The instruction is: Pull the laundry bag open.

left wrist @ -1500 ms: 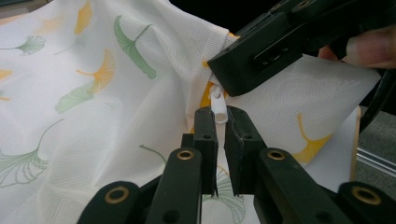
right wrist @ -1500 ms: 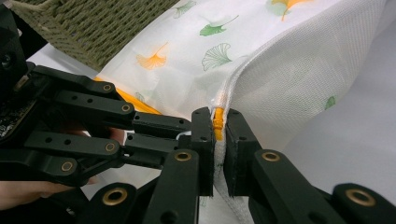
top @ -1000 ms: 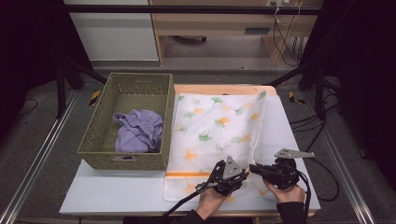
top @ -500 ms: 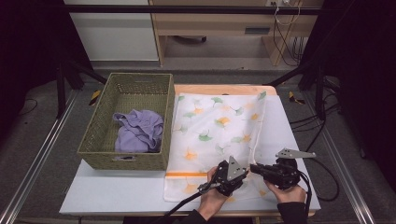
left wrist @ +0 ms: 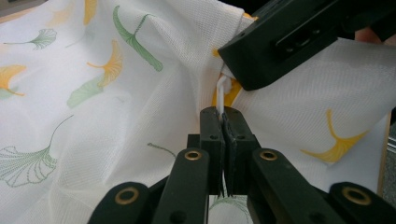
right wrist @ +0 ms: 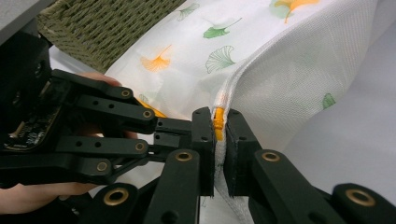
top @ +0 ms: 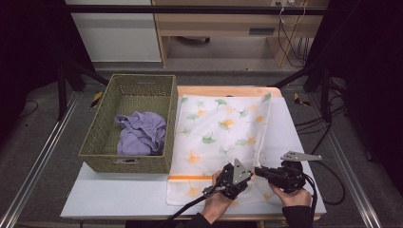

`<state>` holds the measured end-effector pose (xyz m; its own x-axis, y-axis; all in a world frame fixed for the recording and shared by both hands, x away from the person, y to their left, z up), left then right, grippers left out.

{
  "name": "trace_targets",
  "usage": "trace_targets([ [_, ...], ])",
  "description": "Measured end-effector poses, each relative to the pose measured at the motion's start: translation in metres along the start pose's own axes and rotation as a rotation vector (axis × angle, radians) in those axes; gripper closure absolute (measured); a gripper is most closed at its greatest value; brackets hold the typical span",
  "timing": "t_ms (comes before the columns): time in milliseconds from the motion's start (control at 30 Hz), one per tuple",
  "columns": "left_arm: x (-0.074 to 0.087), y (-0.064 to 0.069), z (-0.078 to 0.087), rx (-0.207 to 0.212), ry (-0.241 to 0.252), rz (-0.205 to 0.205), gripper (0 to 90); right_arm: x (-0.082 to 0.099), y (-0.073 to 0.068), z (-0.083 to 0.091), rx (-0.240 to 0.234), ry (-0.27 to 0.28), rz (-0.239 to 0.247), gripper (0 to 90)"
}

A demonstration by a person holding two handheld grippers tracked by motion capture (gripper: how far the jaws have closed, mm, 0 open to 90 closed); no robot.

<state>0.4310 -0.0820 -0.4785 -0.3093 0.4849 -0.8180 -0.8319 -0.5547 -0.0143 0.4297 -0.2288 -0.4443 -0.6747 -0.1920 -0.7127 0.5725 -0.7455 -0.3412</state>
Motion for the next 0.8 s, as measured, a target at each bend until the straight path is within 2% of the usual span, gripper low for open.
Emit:
trace_targets([
  [200, -0.0017, 0.0003, -0.0033, 0.0, 0.003, 0.005, 86.0, 0.0002, 0.0005, 0.0007, 0.004, 0.002, -0.002, 84.2],
  [267, -0.0019, 0.0006, -0.0033, -0.008, 0.001, 0.0, 88.5, 0.0005, 0.0006, 0.0007, 0.003, 0.0, -0.007, 84.2],
  [533, -0.0005, 0.0034, -0.0029, -0.043, -0.006, -0.001, 89.3, 0.0, 0.0015, 0.0011, 0.013, 0.007, -0.013, 84.1],
  [700, 0.0005, 0.0025, -0.0028, -0.056, -0.012, 0.026, 89.3, -0.0002, 0.0003, -0.0009, 0.024, 0.004, -0.014, 84.3],
  [800, 0.001, 0.0034, -0.0024, -0.061, -0.013, 0.028, 89.3, 0.0002, 0.001, -0.0011, 0.024, 0.007, -0.016, 84.4],
])
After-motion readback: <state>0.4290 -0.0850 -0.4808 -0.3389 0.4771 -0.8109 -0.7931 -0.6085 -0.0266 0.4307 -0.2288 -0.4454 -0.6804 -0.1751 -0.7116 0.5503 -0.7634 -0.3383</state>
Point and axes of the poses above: each handheld gripper's, and its own axes: z roughly backward along the jaws, x roughly out of its underside, y roughly to its right, the point moved 4 cm from there along -z, roughly forward along the jaws, and after that the axes turned 5 degrees about -y, right-handed, at the moved point
